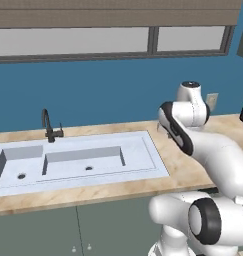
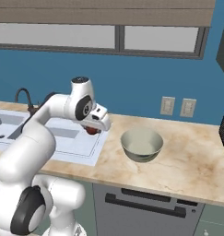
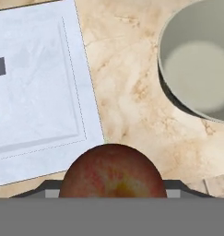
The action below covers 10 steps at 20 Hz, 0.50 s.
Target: Pick the limes from the cabinet and place them in one bowl. Pick the apple from the sink and place it in the other bowl.
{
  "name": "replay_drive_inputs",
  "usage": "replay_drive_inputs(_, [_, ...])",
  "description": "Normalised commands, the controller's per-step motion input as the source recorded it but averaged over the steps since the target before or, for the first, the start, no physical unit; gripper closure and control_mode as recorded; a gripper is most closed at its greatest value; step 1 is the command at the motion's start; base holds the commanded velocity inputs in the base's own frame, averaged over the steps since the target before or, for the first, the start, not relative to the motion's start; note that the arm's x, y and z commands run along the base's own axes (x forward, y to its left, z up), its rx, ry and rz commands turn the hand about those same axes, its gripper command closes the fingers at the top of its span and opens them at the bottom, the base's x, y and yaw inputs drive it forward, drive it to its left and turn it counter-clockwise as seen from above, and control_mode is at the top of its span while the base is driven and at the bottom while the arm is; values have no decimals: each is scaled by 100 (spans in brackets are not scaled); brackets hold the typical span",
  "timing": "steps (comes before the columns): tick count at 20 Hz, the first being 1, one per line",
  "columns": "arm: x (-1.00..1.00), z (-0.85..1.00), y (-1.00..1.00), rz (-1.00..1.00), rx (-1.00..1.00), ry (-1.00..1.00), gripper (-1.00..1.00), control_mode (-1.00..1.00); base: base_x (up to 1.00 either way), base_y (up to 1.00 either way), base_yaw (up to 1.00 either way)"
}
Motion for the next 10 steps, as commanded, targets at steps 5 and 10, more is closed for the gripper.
replay_drive_inputs(5, [8,67,-37,-4,-4,-9,100,-100,0,0,0])
replay_drive_inputs(10, [3,47,-60,-8,0,-5,100,-100,0,0,0])
